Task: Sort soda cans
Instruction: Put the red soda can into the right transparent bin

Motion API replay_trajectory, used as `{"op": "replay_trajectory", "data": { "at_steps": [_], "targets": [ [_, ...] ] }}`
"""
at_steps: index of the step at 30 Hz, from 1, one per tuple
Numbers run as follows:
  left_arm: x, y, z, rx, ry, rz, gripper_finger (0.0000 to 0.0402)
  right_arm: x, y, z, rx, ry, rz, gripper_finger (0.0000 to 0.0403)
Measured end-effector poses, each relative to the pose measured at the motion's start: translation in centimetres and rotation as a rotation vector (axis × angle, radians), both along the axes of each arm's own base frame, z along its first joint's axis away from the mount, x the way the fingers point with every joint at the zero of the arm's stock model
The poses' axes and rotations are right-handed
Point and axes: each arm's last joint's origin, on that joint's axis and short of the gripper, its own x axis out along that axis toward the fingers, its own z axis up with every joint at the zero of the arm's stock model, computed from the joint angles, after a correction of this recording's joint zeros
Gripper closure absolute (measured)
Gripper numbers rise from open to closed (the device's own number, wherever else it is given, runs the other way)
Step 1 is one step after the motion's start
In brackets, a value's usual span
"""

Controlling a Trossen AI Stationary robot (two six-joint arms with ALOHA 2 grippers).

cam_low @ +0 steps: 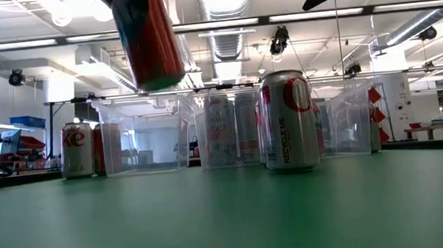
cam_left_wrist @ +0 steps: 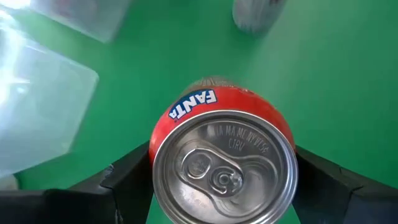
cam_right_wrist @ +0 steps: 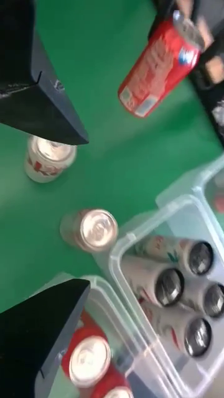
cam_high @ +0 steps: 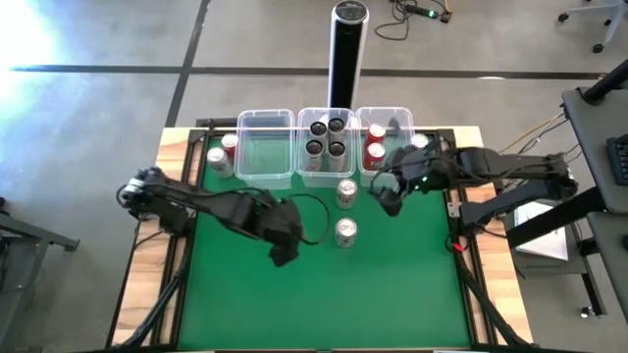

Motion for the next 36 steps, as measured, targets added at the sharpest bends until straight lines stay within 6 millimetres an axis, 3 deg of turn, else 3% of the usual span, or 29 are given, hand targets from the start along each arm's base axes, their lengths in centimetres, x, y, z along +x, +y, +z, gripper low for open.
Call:
{"op": "replay_trajectory", "data": {
  "at_steps": [5,10,18,28,36],
  "targets": [
    [2.4,0.1,-3.3,-0.054,0.14,-0.063,0.0121,1.7,1.7,-1.7,-0.007,0.088,0.067,0.0037],
    [4.8,0.2,-4.5,-0.043,0.179,-0.154,0.0121,2.9,2.8,-3.5,-0.011,0.199,0.13,0.0037],
    [7.6,0.5,-7.4,-0.011,0.253,-0.26,0.012,2.9,5.0,-5.7,0.084,0.401,0.289,0.0037],
    [9.1,1.5,-8.4,-0.003,0.181,-0.419,0.0116,1.5,8.9,-6.3,0.084,0.476,0.417,0.0037],
    [10.0,1.8,-8.2,0.002,0.092,-0.476,0.0113,1.3,10.1,-6.6,0.091,0.496,0.427,0.0037]
  ]
}}
